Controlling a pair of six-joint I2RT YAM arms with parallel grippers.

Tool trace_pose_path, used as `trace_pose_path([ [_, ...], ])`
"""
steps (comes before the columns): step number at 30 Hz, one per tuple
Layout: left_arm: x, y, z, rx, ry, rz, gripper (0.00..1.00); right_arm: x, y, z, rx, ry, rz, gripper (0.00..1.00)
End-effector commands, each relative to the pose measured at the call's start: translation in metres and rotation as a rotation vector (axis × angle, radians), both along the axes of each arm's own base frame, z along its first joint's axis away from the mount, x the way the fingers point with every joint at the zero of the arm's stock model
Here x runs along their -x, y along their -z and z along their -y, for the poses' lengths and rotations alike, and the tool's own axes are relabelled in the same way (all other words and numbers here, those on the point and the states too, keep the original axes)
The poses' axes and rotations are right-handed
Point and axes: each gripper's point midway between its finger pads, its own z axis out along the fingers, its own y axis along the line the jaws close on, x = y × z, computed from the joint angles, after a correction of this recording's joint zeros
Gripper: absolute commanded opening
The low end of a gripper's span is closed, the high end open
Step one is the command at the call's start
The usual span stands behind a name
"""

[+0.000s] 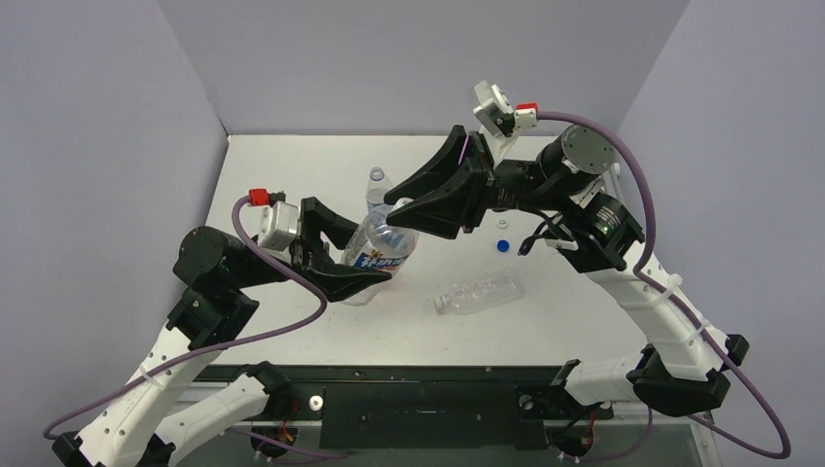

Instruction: Unscrew the bottle caps

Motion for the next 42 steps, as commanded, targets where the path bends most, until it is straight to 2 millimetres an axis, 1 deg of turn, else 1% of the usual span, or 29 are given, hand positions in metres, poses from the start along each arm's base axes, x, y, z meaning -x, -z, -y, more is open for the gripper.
trace_pose_path([
  [1, 0.017, -0.01, -0.007, 0.017, 0.046, 0.07, 0.0, 0.018, -0.053, 0.038, -0.142, 0.029, 0.134, 0.0],
  [4, 0.016, -0.009, -0.007, 0.016, 0.044, 0.069, 0.0, 0.013, -0.048, 0.035, -0.129, 0.037, 0.122, 0.0],
  [7, 0.011, -0.009, -0.006, 0.021, 0.021, 0.069, 0.0, 0.001, -0.044, 0.03, -0.115, 0.092, 0.093, 0.0],
  [8, 0.008, -0.009, -0.006, 0.021, 0.009, 0.074, 0.0, -0.004, -0.043, 0.028, -0.111, 0.117, 0.087, 0.03],
  [9, 0.004, -0.009, -0.006, 0.026, -0.015, 0.074, 0.0, -0.015, -0.038, 0.025, -0.093, 0.175, 0.048, 0.19],
  [10, 0.0, -0.009, -0.006, 0.026, -0.035, 0.086, 0.0, -0.023, -0.037, 0.023, -0.085, 0.21, 0.05, 0.32],
  [11, -0.008, -0.009, -0.006, 0.032, -0.075, 0.084, 0.0, -0.036, -0.029, 0.021, -0.057, 0.291, 0.007, 0.66],
  [12, -0.014, -0.008, -0.007, 0.031, -0.104, 0.097, 0.0, -0.044, -0.03, 0.02, -0.051, 0.343, 0.014, 0.73],
  [13, -0.024, -0.007, -0.008, 0.037, -0.155, 0.089, 0.0, -0.054, -0.021, 0.019, -0.015, 0.417, -0.02, 0.79],
  [14, -0.03, -0.006, -0.009, 0.036, -0.188, 0.106, 0.0, -0.056, -0.021, 0.017, -0.007, 0.45, -0.017, 0.8],
  [15, -0.04, -0.006, -0.011, 0.04, -0.239, 0.101, 0.0, -0.071, -0.015, 0.019, 0.016, 0.547, -0.046, 0.81],
  [16, -0.049, -0.006, -0.013, 0.045, -0.289, 0.112, 0.0, -0.076, -0.014, 0.021, 0.019, 0.604, -0.059, 0.81],
  [20, -0.07, -0.002, -0.019, 0.042, -0.4, 0.135, 0.0, -0.087, -0.011, 0.023, 0.024, 0.74, -0.115, 0.82],
  [21, -0.073, 0.0, -0.019, 0.04, -0.414, 0.137, 0.0, -0.09, -0.012, 0.021, 0.024, 0.755, -0.137, 0.82],
  [22, -0.078, -0.001, -0.021, 0.04, -0.441, 0.144, 0.0, -0.092, -0.007, 0.02, 0.046, 0.774, -0.151, 0.82],
  [23, -0.081, 0.001, -0.021, 0.032, -0.454, 0.155, 0.0, -0.094, -0.007, 0.015, 0.051, 0.779, -0.161, 0.82],
  [26, -0.089, 0.004, -0.024, 0.018, -0.501, 0.178, 0.0, -0.097, 0.002, 0.007, 0.098, 0.803, -0.182, 0.83],
  [29, -0.095, 0.008, -0.026, 0.0, -0.53, 0.202, 0.0, -0.102, 0.006, -0.001, 0.12, 0.822, -0.198, 0.83],
  [32, -0.096, 0.008, -0.027, 0.001, -0.539, 0.21, 0.0, -0.108, 0.015, -0.007, 0.146, 0.84, -0.211, 0.73],
  [33, -0.095, 0.008, -0.027, 0.002, -0.538, 0.212, 0.0, -0.108, 0.015, -0.007, 0.149, 0.842, -0.215, 0.68],
  [36, -0.095, 0.007, -0.027, 0.003, -0.538, 0.215, 0.0, -0.111, 0.019, -0.011, 0.159, 0.845, -0.225, 0.59],
  [39, -0.094, 0.007, -0.029, 0.007, -0.541, 0.215, 0.0, -0.11, 0.017, -0.011, 0.147, 0.842, -0.232, 0.47],
  [41, -0.094, 0.008, -0.029, 0.006, -0.54, 0.215, 0.0, -0.109, 0.014, -0.009, 0.129, 0.837, -0.233, 0.41],
  [42, -0.094, 0.009, -0.029, 0.005, -0.539, 0.215, 0.0, -0.108, 0.013, -0.008, 0.123, 0.835, -0.234, 0.4],
])
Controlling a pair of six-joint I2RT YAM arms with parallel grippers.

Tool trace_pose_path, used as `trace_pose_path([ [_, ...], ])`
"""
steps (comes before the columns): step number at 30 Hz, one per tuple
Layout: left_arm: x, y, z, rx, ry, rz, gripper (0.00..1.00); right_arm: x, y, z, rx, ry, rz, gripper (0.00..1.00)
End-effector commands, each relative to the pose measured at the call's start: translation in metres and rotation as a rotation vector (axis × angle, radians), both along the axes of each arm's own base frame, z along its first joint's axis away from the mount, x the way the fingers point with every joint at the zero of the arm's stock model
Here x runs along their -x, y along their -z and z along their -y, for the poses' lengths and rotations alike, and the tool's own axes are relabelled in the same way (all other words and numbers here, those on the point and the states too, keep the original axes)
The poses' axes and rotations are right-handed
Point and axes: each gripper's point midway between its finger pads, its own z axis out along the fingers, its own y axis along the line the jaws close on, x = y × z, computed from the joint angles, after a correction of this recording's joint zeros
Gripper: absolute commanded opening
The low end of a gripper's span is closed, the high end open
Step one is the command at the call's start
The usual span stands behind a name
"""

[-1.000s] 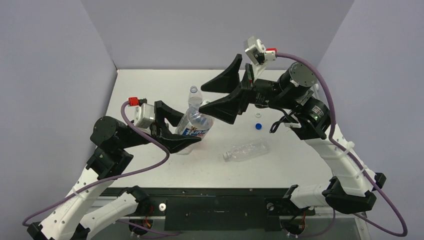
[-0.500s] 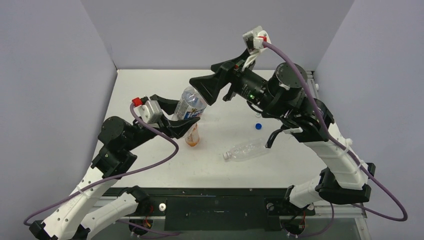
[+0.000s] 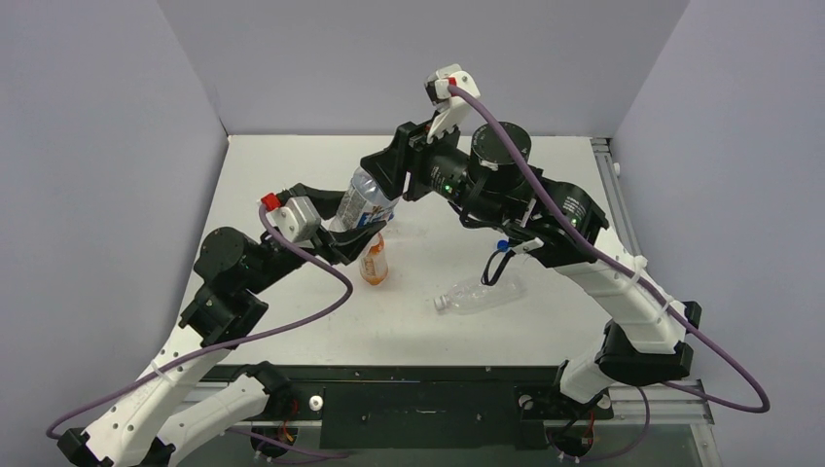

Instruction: Unscrew the bottle caps

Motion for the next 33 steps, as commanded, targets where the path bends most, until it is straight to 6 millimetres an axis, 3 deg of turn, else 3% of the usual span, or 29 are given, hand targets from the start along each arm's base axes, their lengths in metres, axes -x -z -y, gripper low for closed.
trace_pose_path([
  [1, 0.003, -0.019, -0.007, 0.042, -0.02, 0.068, 0.0, 0.005, -0.03, 0.017, -0.089, 0.026, 0.037, 0.37],
  [4, 0.003, -0.017, -0.007, 0.041, -0.019, 0.065, 0.0, 0.007, -0.033, 0.019, -0.096, 0.021, 0.045, 0.33],
  [6, 0.004, -0.017, -0.007, 0.041, -0.016, 0.063, 0.0, 0.007, -0.034, 0.02, -0.096, 0.018, 0.05, 0.14],
  [8, 0.005, -0.016, -0.006, 0.04, -0.008, 0.063, 0.0, 0.009, -0.038, 0.023, -0.101, 0.011, 0.063, 0.01],
  [9, 0.005, -0.017, -0.006, 0.041, -0.005, 0.062, 0.0, 0.009, -0.039, 0.024, -0.098, 0.008, 0.071, 0.0],
  [13, 0.014, -0.019, -0.001, 0.054, 0.049, 0.047, 0.0, 0.01, -0.051, 0.035, -0.122, -0.04, 0.131, 0.0],
  [17, 0.046, -0.014, 0.013, 0.042, 0.243, -0.021, 0.0, 0.021, -0.07, 0.048, -0.178, -0.192, 0.258, 0.0],
  [18, 0.061, -0.008, 0.018, 0.011, 0.333, -0.034, 0.0, 0.041, -0.082, 0.044, -0.218, -0.315, 0.321, 0.0],
  [22, 0.093, -0.005, 0.024, -0.024, 0.52, -0.098, 0.0, 0.076, -0.088, 0.05, -0.255, -0.525, 0.389, 0.0],
  [28, 0.1, -0.008, 0.026, -0.024, 0.568, -0.121, 0.0, 0.091, -0.062, 0.047, -0.225, -0.675, 0.352, 0.0],
  [29, 0.127, -0.028, 0.005, 0.016, 0.574, -0.026, 0.0, 0.093, -0.06, 0.046, -0.225, -0.693, 0.357, 0.0],
  [30, 0.107, -0.013, 0.021, -0.01, 0.574, -0.102, 0.0, 0.092, -0.053, 0.044, -0.221, -0.704, 0.336, 0.0],
  [33, 0.102, -0.012, 0.025, -0.006, 0.578, -0.14, 0.0, 0.09, -0.043, 0.041, -0.223, -0.71, 0.327, 0.0],
])
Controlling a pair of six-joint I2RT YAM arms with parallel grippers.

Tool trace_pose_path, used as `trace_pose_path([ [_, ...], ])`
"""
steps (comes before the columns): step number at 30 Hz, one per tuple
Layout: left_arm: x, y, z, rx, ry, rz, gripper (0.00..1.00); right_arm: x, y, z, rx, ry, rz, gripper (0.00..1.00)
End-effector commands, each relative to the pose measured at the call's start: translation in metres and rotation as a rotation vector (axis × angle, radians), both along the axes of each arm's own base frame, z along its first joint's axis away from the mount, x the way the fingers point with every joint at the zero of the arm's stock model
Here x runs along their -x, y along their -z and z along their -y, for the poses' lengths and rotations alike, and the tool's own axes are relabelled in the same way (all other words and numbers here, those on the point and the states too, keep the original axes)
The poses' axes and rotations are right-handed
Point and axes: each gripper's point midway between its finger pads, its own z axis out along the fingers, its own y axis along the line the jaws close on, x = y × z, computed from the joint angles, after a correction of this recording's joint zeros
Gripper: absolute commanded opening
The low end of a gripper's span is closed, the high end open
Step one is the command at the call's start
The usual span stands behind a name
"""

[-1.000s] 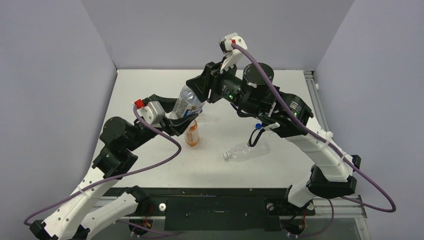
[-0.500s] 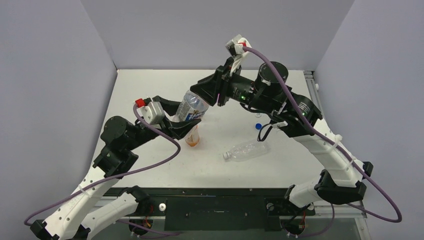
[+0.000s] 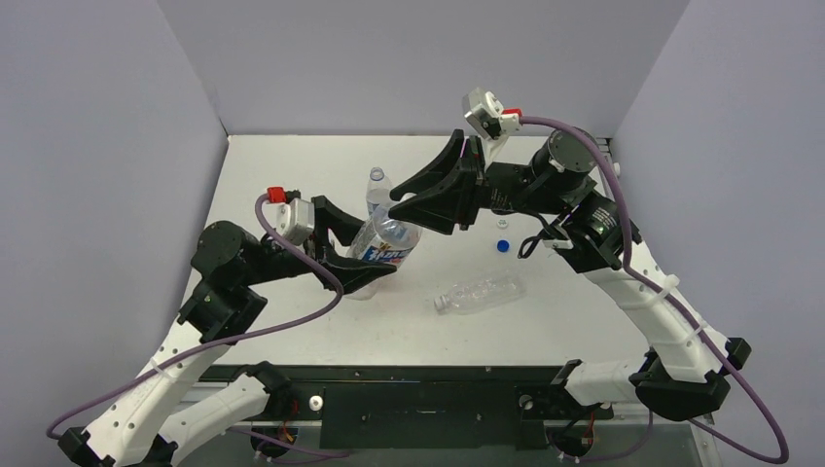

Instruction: Unscrew the bottle caps

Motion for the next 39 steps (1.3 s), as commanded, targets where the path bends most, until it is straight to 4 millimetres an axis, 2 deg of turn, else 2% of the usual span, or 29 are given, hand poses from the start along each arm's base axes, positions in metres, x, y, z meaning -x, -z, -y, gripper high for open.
trace_pose_path([
  [1, 0.028, -0.011, 0.001, 0.001, 0.141, 0.025, 0.0, 0.008, -0.028, 0.014, -0.121, -0.013, 0.092, 0.0],
  [3, 0.026, -0.014, 0.0, 0.009, 0.131, 0.023, 0.0, -0.011, -0.027, 0.011, -0.129, 0.079, 0.048, 0.13],
  [4, 0.023, -0.015, 0.0, 0.015, 0.115, 0.024, 0.0, -0.017, -0.025, 0.01, -0.116, 0.118, 0.028, 0.36],
  [5, 0.021, -0.016, 0.0, 0.019, 0.101, 0.03, 0.0, -0.035, -0.017, 0.007, -0.094, 0.21, -0.017, 0.64],
  [6, 0.016, -0.016, 0.0, 0.024, 0.076, 0.032, 0.0, -0.041, -0.021, 0.009, -0.094, 0.26, -0.018, 0.71],
  [7, 0.013, -0.016, 0.0, 0.026, 0.057, 0.05, 0.0, -0.055, -0.012, 0.008, -0.063, 0.356, -0.058, 0.77],
  [8, 0.007, -0.015, -0.001, 0.029, 0.022, 0.051, 0.0, -0.061, -0.016, 0.01, -0.065, 0.403, -0.056, 0.78],
  [9, -0.001, -0.016, -0.002, 0.035, -0.023, 0.069, 0.0, -0.069, -0.011, 0.013, -0.045, 0.486, -0.083, 0.79],
  [11, -0.014, -0.015, -0.005, 0.039, -0.098, 0.091, 0.0, -0.076, -0.013, 0.018, -0.037, 0.587, -0.098, 0.8],
  [12, -0.019, -0.013, -0.006, 0.038, -0.123, 0.095, 0.0, -0.072, -0.018, 0.018, -0.045, 0.601, -0.1, 0.8],
  [15, -0.041, -0.012, -0.012, 0.034, -0.249, 0.155, 0.0, -0.077, -0.021, 0.026, -0.048, 0.704, -0.125, 0.81],
  [18, -0.06, -0.008, -0.019, 0.013, -0.357, 0.215, 0.0, -0.077, -0.025, 0.025, -0.045, 0.741, -0.152, 0.81],
  [19, -0.068, -0.009, -0.024, 0.009, -0.408, 0.241, 0.0, -0.08, -0.02, 0.026, -0.023, 0.764, -0.165, 0.82],
  [23, -0.084, -0.006, -0.032, -0.012, -0.507, 0.303, 0.0, -0.087, -0.017, 0.019, 0.0, 0.785, -0.202, 0.8],
  [30, -0.096, -0.006, -0.04, -0.028, -0.585, 0.319, 0.0, -0.091, -0.005, -0.006, 0.05, 0.737, -0.225, 0.62],
  [35, -0.094, -0.006, -0.038, -0.026, -0.571, 0.312, 0.0, -0.092, -0.002, -0.014, 0.062, 0.719, -0.226, 0.55],
  [39, -0.093, -0.006, -0.037, -0.021, -0.564, 0.305, 0.0, -0.093, -0.002, -0.015, 0.063, 0.721, -0.224, 0.44],
])
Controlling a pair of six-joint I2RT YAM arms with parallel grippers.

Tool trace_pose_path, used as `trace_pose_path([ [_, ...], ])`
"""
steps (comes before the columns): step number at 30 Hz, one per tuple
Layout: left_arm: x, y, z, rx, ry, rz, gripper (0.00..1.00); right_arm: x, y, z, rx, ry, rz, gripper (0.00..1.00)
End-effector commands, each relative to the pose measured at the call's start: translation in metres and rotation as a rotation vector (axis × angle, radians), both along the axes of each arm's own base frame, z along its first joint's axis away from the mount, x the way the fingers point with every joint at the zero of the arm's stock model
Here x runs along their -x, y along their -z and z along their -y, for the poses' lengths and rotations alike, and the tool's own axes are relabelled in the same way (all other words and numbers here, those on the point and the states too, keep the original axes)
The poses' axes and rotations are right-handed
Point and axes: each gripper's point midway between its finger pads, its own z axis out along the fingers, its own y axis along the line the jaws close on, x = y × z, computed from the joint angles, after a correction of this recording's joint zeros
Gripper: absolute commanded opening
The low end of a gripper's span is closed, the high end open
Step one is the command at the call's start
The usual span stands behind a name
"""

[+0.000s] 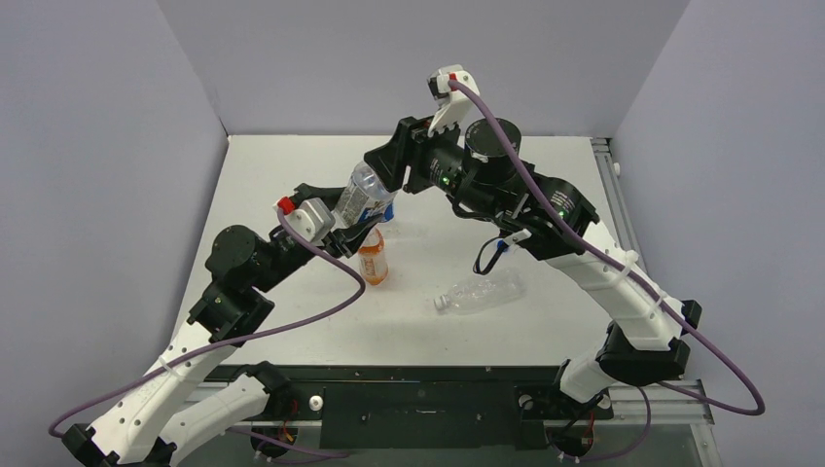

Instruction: Unscrew the bottle caps

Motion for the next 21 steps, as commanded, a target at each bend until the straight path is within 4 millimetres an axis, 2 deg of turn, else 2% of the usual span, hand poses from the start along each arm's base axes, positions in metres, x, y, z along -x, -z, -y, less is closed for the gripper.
trace_pose_path([
  [1, 0.004, -0.024, -0.003, 0.05, -0.006, 0.064, 0.0, 0.008, -0.028, 0.007, -0.062, -0.011, 0.036, 0.38],
  [7, 0.005, -0.021, -0.002, 0.055, 0.007, 0.047, 0.0, 0.009, -0.034, 0.017, -0.076, 0.01, 0.062, 0.11],
  [11, 0.011, -0.022, 0.001, 0.076, 0.04, 0.026, 0.0, 0.012, -0.046, 0.031, -0.07, 0.009, 0.137, 0.03],
  [12, 0.013, -0.024, 0.002, 0.095, 0.055, 0.009, 0.0, 0.016, -0.059, 0.038, -0.1, -0.009, 0.17, 0.02],
  [13, 0.017, -0.028, 0.003, 0.109, 0.075, 0.007, 0.0, 0.014, -0.058, 0.042, -0.091, -0.01, 0.189, 0.0],
  [14, 0.02, -0.03, 0.004, 0.131, 0.094, -0.016, 0.0, 0.021, -0.073, 0.047, -0.132, -0.038, 0.23, 0.0],
  [15, 0.026, -0.033, 0.006, 0.138, 0.122, -0.014, 0.0, 0.017, -0.068, 0.05, -0.124, -0.046, 0.245, 0.0],
  [16, 0.034, -0.034, 0.01, 0.16, 0.173, -0.048, 0.0, 0.033, -0.09, 0.052, -0.193, -0.126, 0.31, 0.0],
  [17, 0.039, -0.037, 0.012, 0.169, 0.205, -0.057, 0.0, 0.024, -0.078, 0.053, -0.2, -0.142, 0.299, 0.0],
  [18, 0.051, -0.037, 0.018, 0.172, 0.28, -0.091, 0.0, 0.049, -0.105, 0.056, -0.296, -0.264, 0.401, 0.0],
  [19, 0.058, -0.039, 0.021, 0.168, 0.322, -0.106, 0.0, 0.042, -0.091, 0.054, -0.329, -0.3, 0.363, 0.0],
  [20, 0.073, -0.035, 0.027, 0.152, 0.415, -0.139, 0.0, 0.065, -0.113, 0.058, -0.403, -0.407, 0.457, 0.0],
  [21, 0.082, -0.036, 0.029, 0.145, 0.461, -0.155, 0.0, 0.063, -0.107, 0.055, -0.433, -0.455, 0.411, 0.0],
])
